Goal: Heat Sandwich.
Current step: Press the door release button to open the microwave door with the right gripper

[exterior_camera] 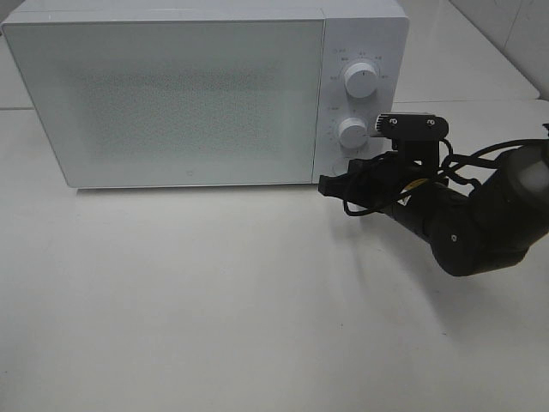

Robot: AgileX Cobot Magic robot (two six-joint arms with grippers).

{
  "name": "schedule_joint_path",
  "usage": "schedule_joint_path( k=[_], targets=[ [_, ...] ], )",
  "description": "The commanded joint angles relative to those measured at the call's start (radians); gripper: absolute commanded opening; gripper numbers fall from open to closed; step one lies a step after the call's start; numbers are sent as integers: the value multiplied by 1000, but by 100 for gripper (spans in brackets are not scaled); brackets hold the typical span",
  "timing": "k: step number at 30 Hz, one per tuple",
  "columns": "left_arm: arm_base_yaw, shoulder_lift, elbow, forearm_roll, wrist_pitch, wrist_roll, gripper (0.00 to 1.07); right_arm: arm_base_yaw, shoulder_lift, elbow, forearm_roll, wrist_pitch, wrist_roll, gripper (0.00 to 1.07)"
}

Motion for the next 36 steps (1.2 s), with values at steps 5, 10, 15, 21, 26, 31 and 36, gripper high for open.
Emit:
schedule_joint_path(
  k=[5,10,15,21,26,31,36],
  targets=[
    [0,-5,-5,-1,-5,2,74,3,59,-55,-2,6,72,0],
    [0,-5,-5,-1,-5,2,74,3,78,-90,6,-20,169,0],
    [0,-5,-5,-1,-5,2,74,2,82,-131,20,-30,268,0],
    [0,-5,-5,-1,-5,2,74,-1,82,-133,143,-39,514,0],
    [0,-5,-5,-1,-5,2,74,0,82,-133,183,-120,706,0],
    [0,-5,-5,-1,-5,2,74,0,82,-133,181,-187,817,0],
    [0,-5,-5,-1,-5,2,74,0,82,-133,181,-240,930,1]
  ],
)
